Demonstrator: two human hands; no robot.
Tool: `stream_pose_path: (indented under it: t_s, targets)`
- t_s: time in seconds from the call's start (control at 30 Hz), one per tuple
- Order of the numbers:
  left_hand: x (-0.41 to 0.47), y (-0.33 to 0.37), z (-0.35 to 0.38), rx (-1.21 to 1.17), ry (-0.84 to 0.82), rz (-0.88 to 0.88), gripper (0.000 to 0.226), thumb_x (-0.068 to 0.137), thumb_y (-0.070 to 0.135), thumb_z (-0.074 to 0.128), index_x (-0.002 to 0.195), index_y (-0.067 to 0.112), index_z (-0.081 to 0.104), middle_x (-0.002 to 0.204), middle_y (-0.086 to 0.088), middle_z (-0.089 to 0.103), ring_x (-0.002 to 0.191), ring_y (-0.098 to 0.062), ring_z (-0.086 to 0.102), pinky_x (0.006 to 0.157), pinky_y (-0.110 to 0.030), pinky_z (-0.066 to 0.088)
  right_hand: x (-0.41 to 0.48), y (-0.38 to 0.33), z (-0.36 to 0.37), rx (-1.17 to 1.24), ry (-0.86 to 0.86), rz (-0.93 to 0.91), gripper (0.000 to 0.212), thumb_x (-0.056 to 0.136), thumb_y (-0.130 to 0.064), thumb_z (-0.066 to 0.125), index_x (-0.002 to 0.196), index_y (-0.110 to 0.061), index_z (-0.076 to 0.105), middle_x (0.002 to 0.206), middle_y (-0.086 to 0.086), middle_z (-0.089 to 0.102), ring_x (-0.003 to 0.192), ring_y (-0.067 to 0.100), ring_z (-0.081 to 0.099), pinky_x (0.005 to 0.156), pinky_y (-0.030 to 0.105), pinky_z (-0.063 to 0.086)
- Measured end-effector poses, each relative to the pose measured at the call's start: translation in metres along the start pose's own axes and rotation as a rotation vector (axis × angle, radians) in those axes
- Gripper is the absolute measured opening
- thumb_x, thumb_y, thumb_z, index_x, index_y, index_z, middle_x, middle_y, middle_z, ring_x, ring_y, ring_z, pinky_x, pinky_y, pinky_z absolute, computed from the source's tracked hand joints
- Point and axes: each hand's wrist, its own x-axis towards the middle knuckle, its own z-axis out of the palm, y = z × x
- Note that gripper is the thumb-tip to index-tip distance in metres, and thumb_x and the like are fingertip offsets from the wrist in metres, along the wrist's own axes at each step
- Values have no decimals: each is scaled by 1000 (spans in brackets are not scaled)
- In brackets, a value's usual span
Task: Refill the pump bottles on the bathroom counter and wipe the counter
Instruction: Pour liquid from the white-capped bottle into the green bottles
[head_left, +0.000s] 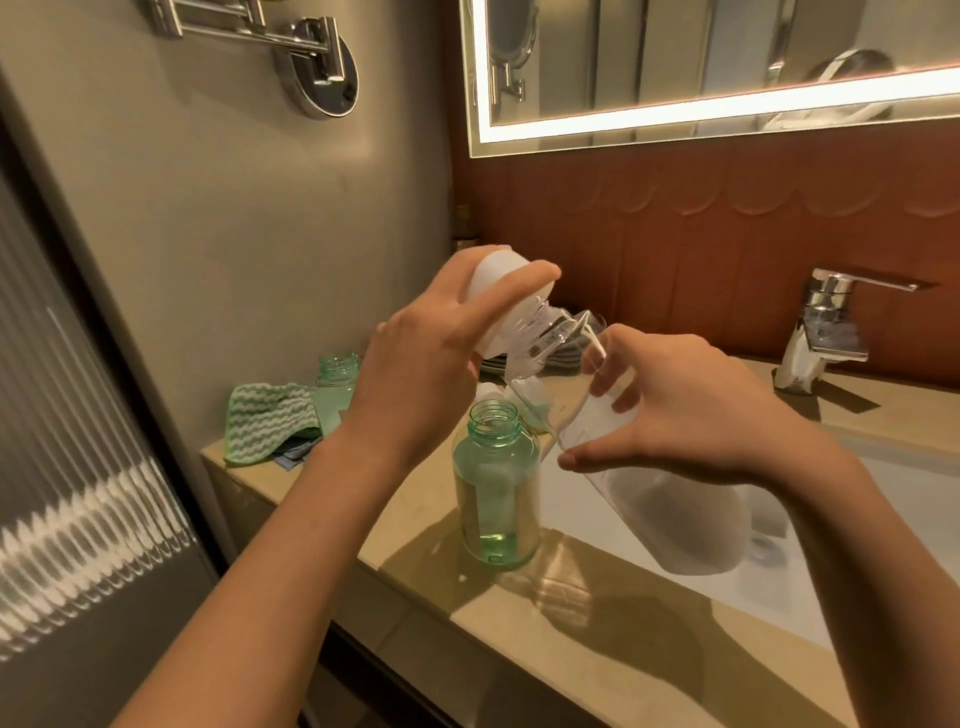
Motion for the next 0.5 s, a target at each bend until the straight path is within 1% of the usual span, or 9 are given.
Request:
stream_pose_path:
  t_s: [0.2,0.33,0.43,0.47,0.5]
  targets:
    - [1,7,2,-38,-33,70,72,74,-17,65,131,26,54,135,-12,48,106,-32,57,79,-41,57,1,2,0,0,3,-2,72,45,-72,68,104,-34,48,92,-23,57,87,4,58,76,37,52]
    - [2,8,1,-69,-87,126,75,71,-21,61,129,25,56,139,-13,43,118,-32,50,91,-36,50,2,2,1,34,6,-18,73,44,-73,67,103,-33,50,91,-23,57,85,3,58,76,37,52]
    - [3,11,-2,-188,-115,106,84,68,-25,53,130,31,52,144,-7,37,129,-21,37,100,-23,42,2,4,1,92,17,-21,74,44,-73,69,103,-32,51,92,-21,58,82,2,60,75,37,53]
    - [4,13,-4,-269,-119,85,88,67,-25,50,133,33,47,145,-4,36,131,-16,34,102,-20,41,3,5,1,117,26,-25,76,43,-73,69,104,-31,51,92,-20,58,80,2,61,74,36,54]
    - [4,15,-6,-372,-118,56,91,67,-25,48,135,35,41,146,-1,36,132,-13,34,104,-23,41,3,5,2,146,37,-30,78,41,-73,70,104,-30,52,92,-20,59,78,1,62,74,35,54]
